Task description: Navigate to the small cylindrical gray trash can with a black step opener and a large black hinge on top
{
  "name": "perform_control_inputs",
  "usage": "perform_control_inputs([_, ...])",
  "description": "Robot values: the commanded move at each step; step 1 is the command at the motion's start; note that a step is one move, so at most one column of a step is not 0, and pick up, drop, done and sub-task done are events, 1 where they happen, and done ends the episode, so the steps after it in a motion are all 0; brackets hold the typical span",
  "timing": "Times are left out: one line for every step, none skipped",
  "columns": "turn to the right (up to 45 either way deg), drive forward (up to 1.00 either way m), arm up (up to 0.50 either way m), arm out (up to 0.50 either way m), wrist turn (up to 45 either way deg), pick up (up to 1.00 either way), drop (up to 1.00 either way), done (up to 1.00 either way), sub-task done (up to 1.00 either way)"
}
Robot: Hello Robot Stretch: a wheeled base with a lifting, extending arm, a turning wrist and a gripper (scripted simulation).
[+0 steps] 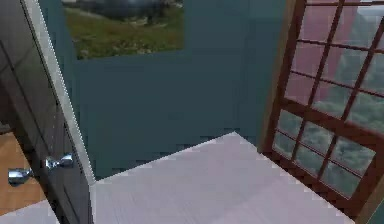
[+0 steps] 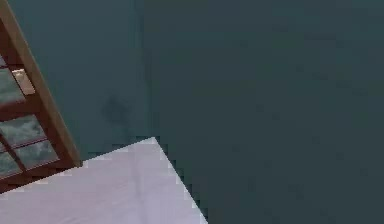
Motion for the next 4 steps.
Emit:
perform_control_inputs([-45.0,0.0,0.0,0.0,0.0,0.0,0.0,0.0,0.0])
perform_control_inputs([-45.0,0.0,0.0,0.0,0.0,0.0,0.0,0.0,0.0])
perform_control_inputs([-24.0,0.0,0.0,0.0,0.0,0.0,0.0,0.0,0.0])
perform_control_inputs([0.0,1.0,0.0,0.0,0.0,0.0,0.0,0.0,0.0])
